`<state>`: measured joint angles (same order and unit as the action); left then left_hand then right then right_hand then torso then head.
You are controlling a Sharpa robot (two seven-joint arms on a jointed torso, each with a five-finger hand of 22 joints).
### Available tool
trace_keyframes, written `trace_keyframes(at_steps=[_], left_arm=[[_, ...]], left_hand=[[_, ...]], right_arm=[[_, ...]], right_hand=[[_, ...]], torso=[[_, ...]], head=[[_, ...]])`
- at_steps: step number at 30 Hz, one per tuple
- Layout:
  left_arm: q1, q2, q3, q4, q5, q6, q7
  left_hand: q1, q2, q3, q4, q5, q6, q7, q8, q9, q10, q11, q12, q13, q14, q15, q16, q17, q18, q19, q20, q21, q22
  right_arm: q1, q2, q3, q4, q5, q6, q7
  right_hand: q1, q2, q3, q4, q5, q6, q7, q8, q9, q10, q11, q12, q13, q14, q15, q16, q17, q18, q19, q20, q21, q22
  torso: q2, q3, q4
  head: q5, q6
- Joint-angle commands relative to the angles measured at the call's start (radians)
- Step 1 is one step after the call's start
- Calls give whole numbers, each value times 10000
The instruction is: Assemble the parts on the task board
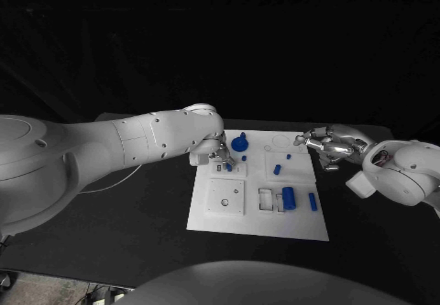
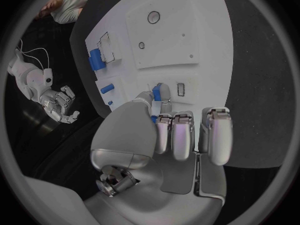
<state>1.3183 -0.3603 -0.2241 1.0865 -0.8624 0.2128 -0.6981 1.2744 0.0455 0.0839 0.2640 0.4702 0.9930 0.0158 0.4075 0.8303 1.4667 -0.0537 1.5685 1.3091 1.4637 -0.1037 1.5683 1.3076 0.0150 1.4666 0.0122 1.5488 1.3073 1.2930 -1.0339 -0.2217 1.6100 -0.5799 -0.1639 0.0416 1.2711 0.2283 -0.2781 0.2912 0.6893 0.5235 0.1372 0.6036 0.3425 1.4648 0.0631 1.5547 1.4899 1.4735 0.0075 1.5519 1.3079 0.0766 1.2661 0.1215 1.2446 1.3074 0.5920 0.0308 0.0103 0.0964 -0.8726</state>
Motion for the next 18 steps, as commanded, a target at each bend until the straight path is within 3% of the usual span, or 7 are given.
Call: trace_keyframes(at_steps=[1,18], left_arm=[[-15,-1,-2,52,33,-226,-1206],[-17,-40,-1,78,-4,-167,-1162]], left_hand=[[97,-69,84,7,51,-16,-28,-25,35,1040,-58,23,2617,1071,-52,24,2632,-39,797,-80,-65,2204],[133,-122,159,-2,56,-27,-24,-47,62,1040,-58,23,2617,1071,-52,24,2632,-30,778,-80,-88,2173]], right_arm=[[-10,-4,-1,12,-87,42,5],[-51,4,-1,-15,-88,40,10]], right_hand=[[96,-26,54,-2,69,-68,21,-10,-9,577,-61,-43,456,636,18,-31,2303,110,-71,-2,-36,1459],[103,-31,69,-4,74,-79,23,-13,-11,560,-59,-51,444,623,21,-39,2292,118,-102,2,-68,1449]], torso=[[-2,1,2],[-2,1,5]], head=[[7,0],[43,0]])
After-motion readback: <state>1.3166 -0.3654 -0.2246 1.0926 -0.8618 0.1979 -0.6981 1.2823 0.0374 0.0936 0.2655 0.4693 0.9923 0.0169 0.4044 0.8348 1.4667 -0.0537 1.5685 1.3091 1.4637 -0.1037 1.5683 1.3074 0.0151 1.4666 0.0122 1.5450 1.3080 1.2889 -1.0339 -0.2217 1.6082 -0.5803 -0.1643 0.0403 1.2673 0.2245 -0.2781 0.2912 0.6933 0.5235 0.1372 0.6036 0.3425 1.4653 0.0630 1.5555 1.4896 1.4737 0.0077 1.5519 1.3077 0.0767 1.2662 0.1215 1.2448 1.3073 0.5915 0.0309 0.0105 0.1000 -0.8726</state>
